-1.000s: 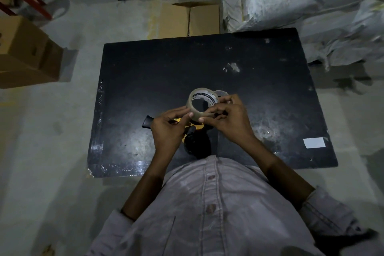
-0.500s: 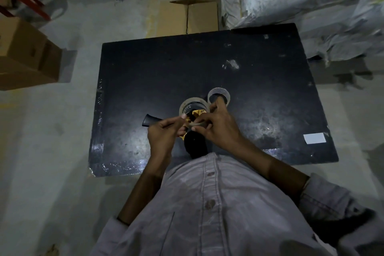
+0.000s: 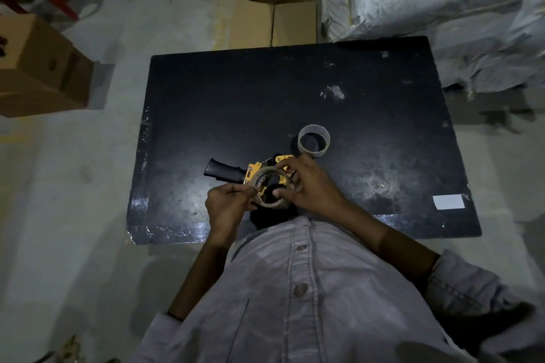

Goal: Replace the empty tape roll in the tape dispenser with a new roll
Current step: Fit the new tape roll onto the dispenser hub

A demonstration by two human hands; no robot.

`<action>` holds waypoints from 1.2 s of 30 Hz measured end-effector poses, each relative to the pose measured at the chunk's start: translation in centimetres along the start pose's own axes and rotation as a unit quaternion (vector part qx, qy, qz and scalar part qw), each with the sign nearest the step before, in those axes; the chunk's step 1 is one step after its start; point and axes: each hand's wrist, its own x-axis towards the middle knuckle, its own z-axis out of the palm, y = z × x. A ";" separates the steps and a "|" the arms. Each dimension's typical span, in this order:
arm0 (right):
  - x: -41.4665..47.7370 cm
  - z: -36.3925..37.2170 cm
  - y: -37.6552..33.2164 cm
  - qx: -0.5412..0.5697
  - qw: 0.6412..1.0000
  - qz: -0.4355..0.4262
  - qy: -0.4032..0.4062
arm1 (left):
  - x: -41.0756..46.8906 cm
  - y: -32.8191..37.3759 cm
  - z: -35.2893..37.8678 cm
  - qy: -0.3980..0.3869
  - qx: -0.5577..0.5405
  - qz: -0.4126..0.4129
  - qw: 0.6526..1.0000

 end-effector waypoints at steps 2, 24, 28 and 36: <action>-0.3 -0.3 0.1 -0.005 0.998 0.018 -0.064 | 0.1 -0.2 0.1 -0.010 0.034 0.005 0.999; 0.0 0.5 2.8 0.175 0.977 0.089 -0.084 | 5.1 -1.1 -2.2 -0.062 0.295 0.257 0.918; -0.5 -0.3 2.3 0.317 0.936 0.134 -0.078 | 8.8 -1.2 -3.0 -0.033 0.525 0.350 0.775; -0.2 -1.8 2.6 0.392 0.900 0.184 -0.041 | 11.3 -3.7 -2.4 0.005 0.557 0.377 0.740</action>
